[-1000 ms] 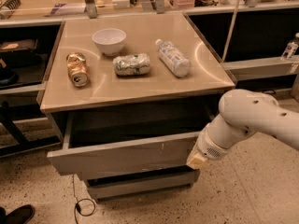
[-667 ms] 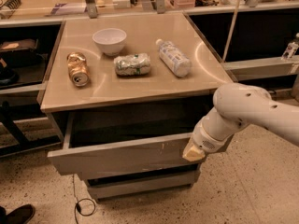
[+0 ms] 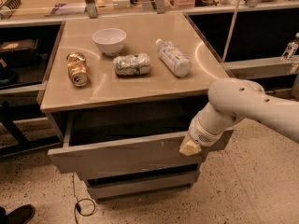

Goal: Close top drawer

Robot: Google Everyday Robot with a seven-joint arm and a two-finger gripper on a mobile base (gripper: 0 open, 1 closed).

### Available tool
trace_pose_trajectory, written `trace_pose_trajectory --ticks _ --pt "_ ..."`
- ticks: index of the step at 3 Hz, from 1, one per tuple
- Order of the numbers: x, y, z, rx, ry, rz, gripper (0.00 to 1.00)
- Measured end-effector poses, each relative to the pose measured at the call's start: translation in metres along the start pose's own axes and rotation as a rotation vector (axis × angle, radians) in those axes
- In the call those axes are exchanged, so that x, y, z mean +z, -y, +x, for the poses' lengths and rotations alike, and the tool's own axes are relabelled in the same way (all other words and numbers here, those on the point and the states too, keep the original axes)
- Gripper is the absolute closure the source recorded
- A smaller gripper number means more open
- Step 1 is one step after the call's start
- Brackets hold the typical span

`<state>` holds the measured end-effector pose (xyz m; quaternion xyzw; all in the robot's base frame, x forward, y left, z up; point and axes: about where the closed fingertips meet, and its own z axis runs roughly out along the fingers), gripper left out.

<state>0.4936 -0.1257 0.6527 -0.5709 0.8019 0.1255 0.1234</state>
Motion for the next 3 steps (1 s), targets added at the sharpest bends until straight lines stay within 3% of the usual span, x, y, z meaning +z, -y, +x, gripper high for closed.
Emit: trace_pose_trajectory --ticks 3 --pt "0.0000 0.0000 0.0000 0.000 0.000 0.000 0.11"
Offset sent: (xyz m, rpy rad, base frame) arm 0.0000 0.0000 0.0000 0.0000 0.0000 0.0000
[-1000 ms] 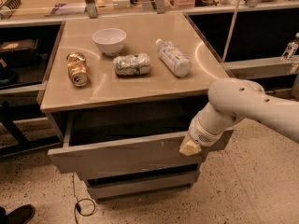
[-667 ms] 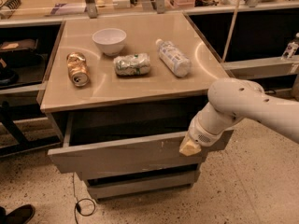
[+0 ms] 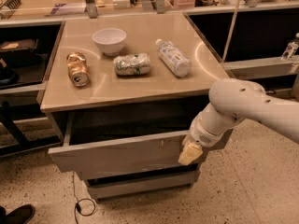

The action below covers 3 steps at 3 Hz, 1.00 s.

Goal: Close top drawer

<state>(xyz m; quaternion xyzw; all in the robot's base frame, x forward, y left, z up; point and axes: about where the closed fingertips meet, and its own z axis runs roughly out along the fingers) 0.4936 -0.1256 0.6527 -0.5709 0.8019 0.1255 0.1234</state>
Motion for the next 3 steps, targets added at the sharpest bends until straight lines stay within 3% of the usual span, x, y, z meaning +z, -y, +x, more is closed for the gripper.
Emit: trace_pose_trajectory --ticks 1,2,3 --pt "0.0000 0.0000 0.0000 0.000 0.000 0.000 0.00" --pt "0.0001 0.0000 0.0000 0.000 0.000 0.000 0.00" --pt "0.0001 -0.0001 0.0000 0.000 0.000 0.000 0.19"
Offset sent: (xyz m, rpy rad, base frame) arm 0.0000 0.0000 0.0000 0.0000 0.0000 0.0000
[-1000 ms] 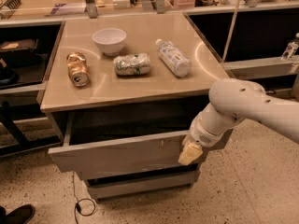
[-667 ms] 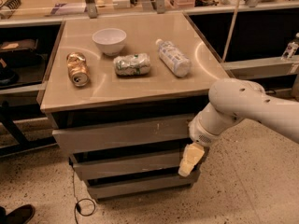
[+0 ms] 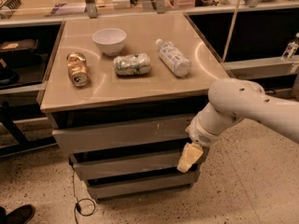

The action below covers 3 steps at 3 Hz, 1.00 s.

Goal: Close top drawer

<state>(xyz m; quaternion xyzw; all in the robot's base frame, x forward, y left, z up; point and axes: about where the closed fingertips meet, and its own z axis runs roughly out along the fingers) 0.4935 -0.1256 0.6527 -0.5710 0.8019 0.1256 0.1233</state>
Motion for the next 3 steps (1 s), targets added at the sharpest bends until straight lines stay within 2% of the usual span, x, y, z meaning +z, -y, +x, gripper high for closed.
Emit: trace_pose_trajectory --ticks 2,3 --pt "0.001 0.001 0.000 -0.001 -0.001 0.000 0.65" --pt "0.005 0.017 -0.007 0.010 -0.016 0.025 0.89"
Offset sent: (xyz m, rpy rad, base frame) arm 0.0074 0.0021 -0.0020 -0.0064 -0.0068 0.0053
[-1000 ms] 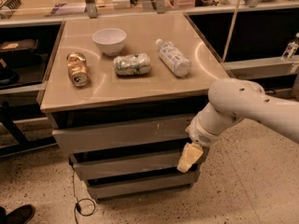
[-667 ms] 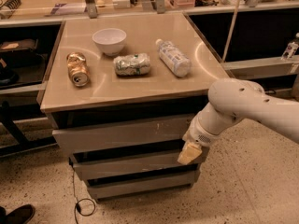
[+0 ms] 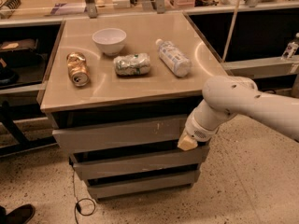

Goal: Close top drawer

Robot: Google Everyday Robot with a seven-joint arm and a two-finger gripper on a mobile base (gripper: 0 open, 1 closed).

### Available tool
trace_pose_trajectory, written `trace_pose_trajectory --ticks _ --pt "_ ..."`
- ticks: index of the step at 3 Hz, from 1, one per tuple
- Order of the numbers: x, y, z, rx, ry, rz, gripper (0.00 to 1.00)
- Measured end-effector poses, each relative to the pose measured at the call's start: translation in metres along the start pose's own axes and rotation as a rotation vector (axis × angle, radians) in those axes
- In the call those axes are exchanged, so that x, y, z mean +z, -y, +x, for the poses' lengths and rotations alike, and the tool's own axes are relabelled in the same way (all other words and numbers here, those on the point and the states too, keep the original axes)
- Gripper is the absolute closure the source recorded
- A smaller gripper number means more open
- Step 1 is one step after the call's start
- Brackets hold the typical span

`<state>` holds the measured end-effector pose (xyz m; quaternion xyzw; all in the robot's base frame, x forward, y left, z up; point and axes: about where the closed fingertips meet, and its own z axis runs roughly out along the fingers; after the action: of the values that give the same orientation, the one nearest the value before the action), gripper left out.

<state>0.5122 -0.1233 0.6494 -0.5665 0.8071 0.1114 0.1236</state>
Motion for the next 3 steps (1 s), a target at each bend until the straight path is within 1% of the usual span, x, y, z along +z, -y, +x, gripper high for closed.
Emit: trace_pose_trajectory --ticks 1,2,3 --pt "0.0016 0.0187 -0.0076 0.014 -0.014 0.033 1.00" --pt "0.0022 0.0163 -0.0074 0.013 -0.028 0.032 1.00" --pt "0.0023 0.0163 -0.0074 0.013 -0.028 0.032 0.81"
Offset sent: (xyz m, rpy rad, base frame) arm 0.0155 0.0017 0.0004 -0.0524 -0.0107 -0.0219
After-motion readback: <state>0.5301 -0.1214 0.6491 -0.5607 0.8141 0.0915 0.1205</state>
